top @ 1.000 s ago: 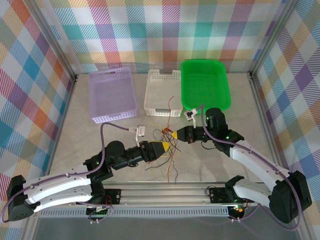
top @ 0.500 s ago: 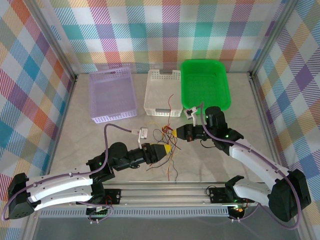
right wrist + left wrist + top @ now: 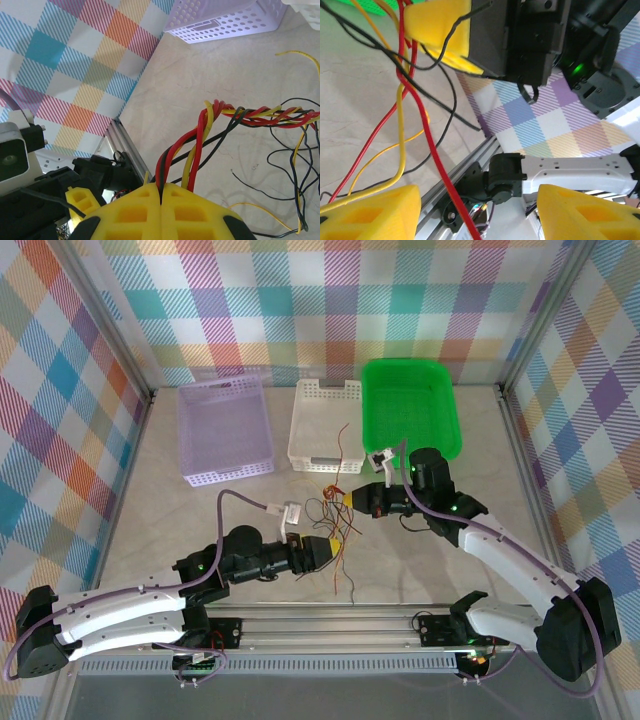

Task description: Untangle the cables

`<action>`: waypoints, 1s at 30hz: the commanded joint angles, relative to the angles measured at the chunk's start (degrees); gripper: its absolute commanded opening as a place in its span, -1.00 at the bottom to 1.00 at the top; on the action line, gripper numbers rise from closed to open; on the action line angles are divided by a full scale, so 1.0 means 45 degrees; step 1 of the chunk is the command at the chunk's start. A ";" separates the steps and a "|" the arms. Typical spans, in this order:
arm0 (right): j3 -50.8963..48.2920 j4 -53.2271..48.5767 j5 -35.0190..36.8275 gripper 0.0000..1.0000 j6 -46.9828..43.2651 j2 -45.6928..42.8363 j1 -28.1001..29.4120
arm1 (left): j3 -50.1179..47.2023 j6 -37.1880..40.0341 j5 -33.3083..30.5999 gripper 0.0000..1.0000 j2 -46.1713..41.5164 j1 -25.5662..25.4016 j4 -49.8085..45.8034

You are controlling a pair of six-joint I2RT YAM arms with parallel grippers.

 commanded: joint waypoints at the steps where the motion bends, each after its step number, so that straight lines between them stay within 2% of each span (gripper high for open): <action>1: 0.0569 -0.0113 0.0016 -1.00 -0.0371 0.0056 0.0039 | 0.0449 0.0685 0.0329 0.28 0.0040 -0.0187 -0.0787; 4: 0.0630 -0.0188 -0.0047 -1.00 -0.0390 0.0081 0.0039 | 0.0516 0.0791 0.0226 0.29 0.0048 -0.0187 -0.1040; 8: 0.0540 0.0046 -0.0154 -1.00 -0.0274 0.0192 0.0048 | 0.0439 0.0792 0.0186 0.19 0.0038 -0.0183 -0.0631; 12: 0.0441 0.0194 -0.0316 -1.00 -0.0226 0.0350 0.0048 | 0.0341 0.0798 0.0053 -0.33 0.0068 -0.0183 -0.0210; 16: 0.0301 0.0179 -0.0444 -1.00 -0.0343 0.0423 0.0058 | 0.0167 0.0721 -0.0446 -0.97 -0.0244 -0.0187 -0.0111; 20: 0.0031 -0.0341 0.0132 -1.00 -0.0679 0.0336 0.0039 | -0.0102 0.0606 -0.1558 -1.00 -0.1296 -0.0173 -0.0890; 25: -0.0554 -0.0980 0.1220 -1.00 -0.1015 0.0272 -0.0103 | -0.0244 0.0484 -0.3736 -1.00 -0.3967 -0.0165 -0.3581; 30: -0.1112 -0.0811 0.1470 -1.00 -0.0830 0.0292 -0.0465 | -0.0172 0.0486 -0.4971 -1.00 -0.6153 -0.0148 -0.5719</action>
